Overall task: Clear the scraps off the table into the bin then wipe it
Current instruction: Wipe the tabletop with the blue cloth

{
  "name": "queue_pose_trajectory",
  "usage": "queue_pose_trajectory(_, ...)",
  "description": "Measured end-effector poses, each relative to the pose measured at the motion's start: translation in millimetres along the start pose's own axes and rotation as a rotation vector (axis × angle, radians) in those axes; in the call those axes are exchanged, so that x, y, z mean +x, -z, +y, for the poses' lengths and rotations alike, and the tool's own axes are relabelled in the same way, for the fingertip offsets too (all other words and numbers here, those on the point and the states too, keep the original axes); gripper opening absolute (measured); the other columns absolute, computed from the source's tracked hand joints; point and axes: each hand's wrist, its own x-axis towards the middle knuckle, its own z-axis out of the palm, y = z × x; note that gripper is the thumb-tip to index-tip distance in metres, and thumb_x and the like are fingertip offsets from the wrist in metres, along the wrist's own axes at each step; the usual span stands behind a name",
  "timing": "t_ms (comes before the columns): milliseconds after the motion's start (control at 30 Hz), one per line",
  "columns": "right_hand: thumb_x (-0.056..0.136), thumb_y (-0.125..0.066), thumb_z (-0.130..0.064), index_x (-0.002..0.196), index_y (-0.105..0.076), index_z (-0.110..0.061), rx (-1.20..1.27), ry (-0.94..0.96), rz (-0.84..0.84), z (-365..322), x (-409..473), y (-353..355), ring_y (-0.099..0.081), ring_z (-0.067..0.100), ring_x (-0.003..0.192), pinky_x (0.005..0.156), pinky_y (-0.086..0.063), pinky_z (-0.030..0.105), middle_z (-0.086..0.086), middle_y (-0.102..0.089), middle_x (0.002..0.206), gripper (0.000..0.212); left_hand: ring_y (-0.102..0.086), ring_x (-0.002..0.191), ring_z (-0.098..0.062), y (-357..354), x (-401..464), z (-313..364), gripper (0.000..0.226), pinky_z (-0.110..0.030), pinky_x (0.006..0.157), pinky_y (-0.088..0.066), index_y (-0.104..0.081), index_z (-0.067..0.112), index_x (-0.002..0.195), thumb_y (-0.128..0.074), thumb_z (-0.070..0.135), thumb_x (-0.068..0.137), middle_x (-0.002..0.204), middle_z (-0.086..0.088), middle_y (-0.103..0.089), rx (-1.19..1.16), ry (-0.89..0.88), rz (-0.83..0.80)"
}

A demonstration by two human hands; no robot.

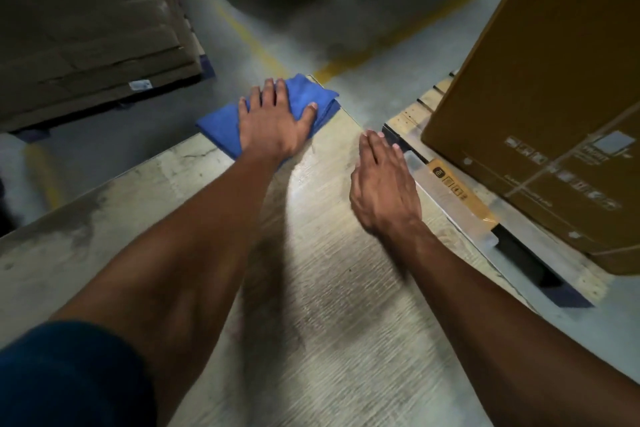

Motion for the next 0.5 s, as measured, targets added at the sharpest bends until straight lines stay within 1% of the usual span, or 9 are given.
queue_pose_trajectory(67,0.112,-0.025,-0.028,0.172,-0.010,-0.008,-0.002,-0.003,-0.011,0.1,-0.2,2.4,-0.006,0.021,0.168,0.136,-0.002,0.040,0.009,-0.009,0.181,0.066,-0.002,0.168,-0.033,-5.0,-20.3,9.3,0.096,-0.056,0.134,-0.005,-0.006,0.014,0.173,-0.009,0.077,0.102,0.182,-0.010,-0.003,0.008,-0.038,-0.016)
queue_pose_trajectory(167,0.109,-0.025,-0.026,0.171,-0.013,-0.006,-0.011,-0.007,-0.040,-0.5,0.1,5.3,-0.007,0.022,0.168,0.136,-0.003,0.040,0.011,-0.010,0.181,0.066,0.014,0.167,-0.028,-12.0,-65.2,29.1,0.089,-0.052,0.134,0.004,0.004,0.016,0.173,-0.005,0.070,0.103,0.181,-0.006,0.013,0.060,-0.218,-0.082)
queue_pose_trajectory(233,0.108,-0.025,-0.026,0.170,-0.016,-0.006,0.020,-0.024,-0.044,-0.6,-1.0,7.0,-0.008,0.022,0.167,0.137,-0.004,0.040,0.012,-0.013,0.180,0.066,0.016,0.167,-0.025,-13.1,-82.7,33.5,0.085,-0.050,0.135,0.005,0.006,0.019,0.173,-0.007,0.066,0.104,0.181,-0.003,0.014,0.057,-0.326,-0.116)
queue_pose_trajectory(300,0.109,-0.027,-0.025,0.170,-0.017,-0.006,0.049,-0.037,-0.031,-1.4,0.1,7.5,-0.010,0.022,0.167,0.137,-0.004,0.039,0.012,-0.014,0.180,0.065,0.013,0.167,-0.022,-10.3,-70.6,29.4,0.084,-0.049,0.135,0.004,0.005,0.021,0.173,-0.006,0.067,0.104,0.181,0.000,0.011,0.053,-0.371,-0.110)
queue_pose_trajectory(367,0.109,-0.031,-0.024,0.171,-0.015,-0.006,0.047,-0.031,-0.028,-0.3,1.0,5.6,-0.009,0.022,0.167,0.136,-0.001,0.038,0.013,-0.013,0.180,0.066,0.008,0.168,-0.022,-8.3,-37.9,29.5,0.085,-0.049,0.135,0.002,0.000,0.022,0.174,-0.008,0.070,0.104,0.182,0.001,0.005,0.066,-0.361,-0.081)
queue_pose_trajectory(400,0.108,-0.032,-0.024,0.171,-0.014,-0.006,0.045,-0.029,-0.028,-0.3,1.0,4.9,-0.008,0.022,0.168,0.136,0.000,0.037,0.013,-0.011,0.180,0.068,0.005,0.168,-0.023,-5.2,-18.3,31.2,0.087,-0.049,0.135,0.000,-0.002,0.022,0.174,-0.012,0.072,0.105,0.182,0.001,0.003,0.067,-0.322,-0.066)
queue_pose_trajectory(500,0.108,-0.033,-0.023,0.172,-0.012,-0.006,0.048,-0.016,-0.022,0.5,1.8,1.3,-0.005,0.022,0.168,0.136,0.001,0.036,0.012,-0.008,0.181,0.069,-0.009,0.167,-0.030,-2.3,26.5,38.3,0.096,-0.053,0.133,-0.008,-0.009,0.019,0.174,-0.018,0.081,0.101,0.182,-0.003,-0.007,0.030,-0.133,-0.044)
